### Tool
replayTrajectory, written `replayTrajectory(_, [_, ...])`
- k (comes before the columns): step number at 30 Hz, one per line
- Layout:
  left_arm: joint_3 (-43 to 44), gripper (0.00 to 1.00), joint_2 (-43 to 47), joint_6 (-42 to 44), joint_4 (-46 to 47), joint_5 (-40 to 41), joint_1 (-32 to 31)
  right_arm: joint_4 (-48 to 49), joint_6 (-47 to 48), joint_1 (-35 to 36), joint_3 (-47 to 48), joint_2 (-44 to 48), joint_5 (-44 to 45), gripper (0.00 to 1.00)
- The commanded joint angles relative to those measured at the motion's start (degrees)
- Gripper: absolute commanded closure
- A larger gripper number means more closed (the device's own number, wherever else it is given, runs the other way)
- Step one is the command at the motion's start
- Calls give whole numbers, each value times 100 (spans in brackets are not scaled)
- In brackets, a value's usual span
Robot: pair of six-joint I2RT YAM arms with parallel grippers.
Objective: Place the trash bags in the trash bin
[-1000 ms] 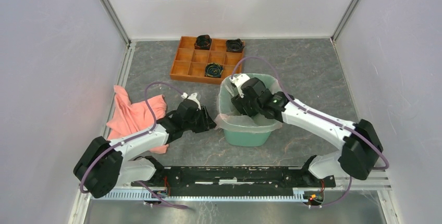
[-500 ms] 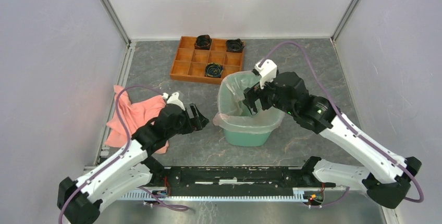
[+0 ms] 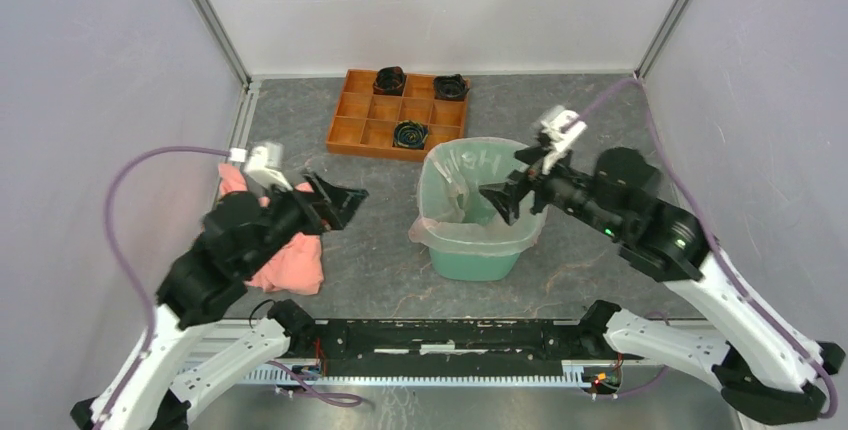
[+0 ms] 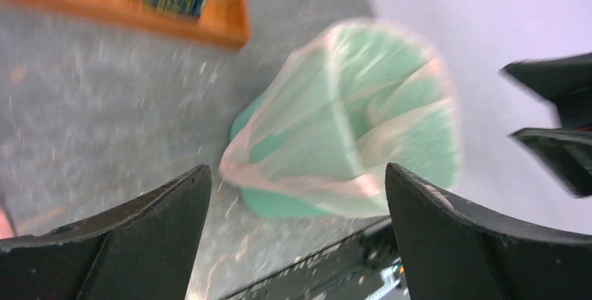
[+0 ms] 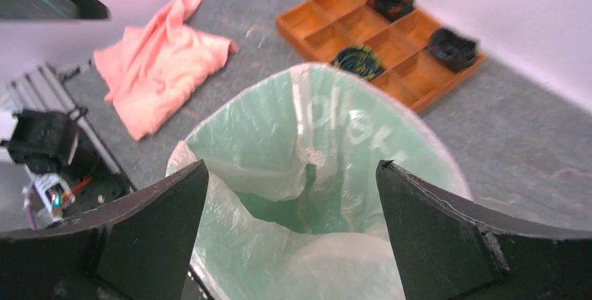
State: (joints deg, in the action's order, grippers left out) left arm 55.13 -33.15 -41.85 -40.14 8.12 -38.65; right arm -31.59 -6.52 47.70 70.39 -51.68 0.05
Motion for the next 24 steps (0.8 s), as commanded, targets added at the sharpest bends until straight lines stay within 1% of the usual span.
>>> replayTrajectory(1, [1646,0,-5,965,6,204,-11,-239,188,20,631,862,787,2])
replayTrajectory(5, [2715,0,-320,1388,-117,394,-22,-543,366,20,891,1382,1395,2])
replayTrajectory(10, [3333,0,-520,1696,-244,643,-13,-742,453,20,1054,1699,1824,2])
replayTrajectory(20, [3283,0,-516,1699,-188,770,-16,-684,464,19,977,1992,2095,2])
replayTrajectory(22, [3239,0,-524,1682,-175,768,-15,-495,475,17,747,2164,1834,2])
replayTrajectory(24, [3213,0,-554,1663,-177,712,-14,-406,271,20,671,2164,1709,2])
